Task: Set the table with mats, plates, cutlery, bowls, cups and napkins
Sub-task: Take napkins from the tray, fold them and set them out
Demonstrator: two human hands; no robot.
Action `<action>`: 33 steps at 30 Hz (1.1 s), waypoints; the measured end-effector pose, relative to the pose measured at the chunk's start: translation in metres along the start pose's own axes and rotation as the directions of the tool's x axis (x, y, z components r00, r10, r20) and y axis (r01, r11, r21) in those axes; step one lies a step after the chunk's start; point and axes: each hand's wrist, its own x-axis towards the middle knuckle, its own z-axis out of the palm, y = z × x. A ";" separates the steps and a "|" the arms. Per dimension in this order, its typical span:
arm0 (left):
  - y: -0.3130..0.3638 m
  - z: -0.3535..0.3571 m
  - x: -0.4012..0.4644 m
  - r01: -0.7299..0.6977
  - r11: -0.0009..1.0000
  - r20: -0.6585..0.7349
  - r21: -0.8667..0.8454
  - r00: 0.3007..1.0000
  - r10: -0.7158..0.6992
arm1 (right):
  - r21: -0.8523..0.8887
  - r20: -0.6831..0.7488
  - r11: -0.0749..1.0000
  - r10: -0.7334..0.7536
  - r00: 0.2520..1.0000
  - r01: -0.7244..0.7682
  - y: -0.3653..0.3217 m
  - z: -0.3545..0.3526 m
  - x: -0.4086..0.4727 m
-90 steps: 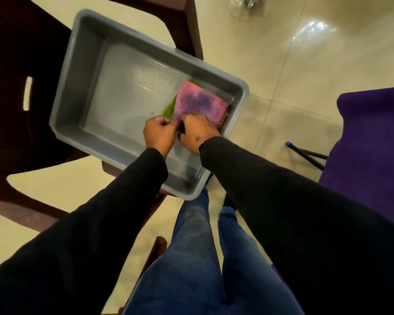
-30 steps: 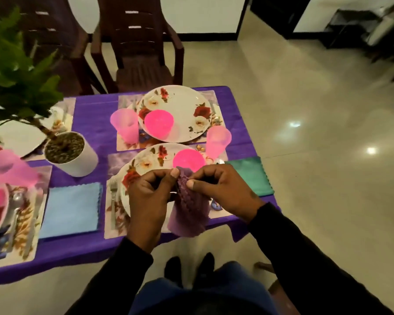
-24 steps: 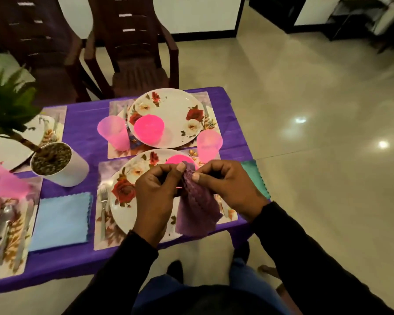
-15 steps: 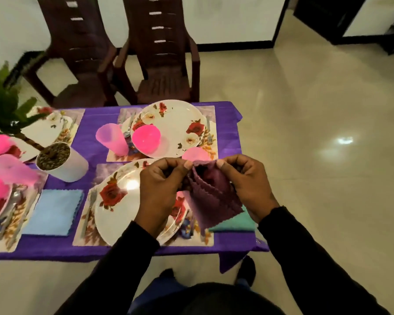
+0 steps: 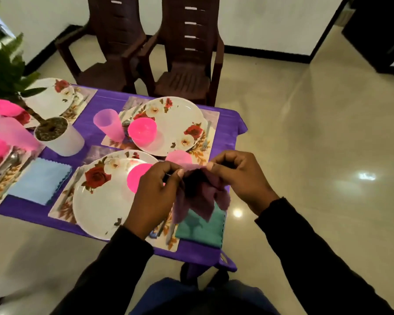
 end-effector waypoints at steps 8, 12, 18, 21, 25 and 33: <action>0.034 0.071 -0.005 0.070 0.968 -0.111 -0.243 0.989 -0.099 | -0.214 0.025 0.973 -0.082 0.996 0.085 0.016 -0.043 0.006; 0.071 0.117 0.009 0.041 0.971 -0.182 -0.235 0.980 -0.085 | -0.077 0.131 0.991 -0.099 0.987 0.109 0.018 -0.081 0.025; 0.127 0.187 0.069 0.000 0.991 -0.276 -0.133 0.961 -0.037 | -0.163 0.408 0.969 -0.107 0.907 0.187 0.022 -0.197 0.081; 0.150 0.209 0.105 -0.061 0.998 -0.250 -0.023 0.967 0.053 | -0.186 0.521 0.963 -0.070 0.850 0.193 0.017 -0.255 0.117; 0.173 0.222 0.140 -0.109 0.989 -0.147 0.103 0.981 0.123 | -0.181 0.547 0.967 -0.055 0.835 0.182 0.003 -0.320 0.156; 0.158 0.246 0.207 -0.090 0.966 -0.078 0.242 0.991 0.112 | -0.069 0.543 0.986 -0.093 0.834 0.154 -0.011 -0.375 0.260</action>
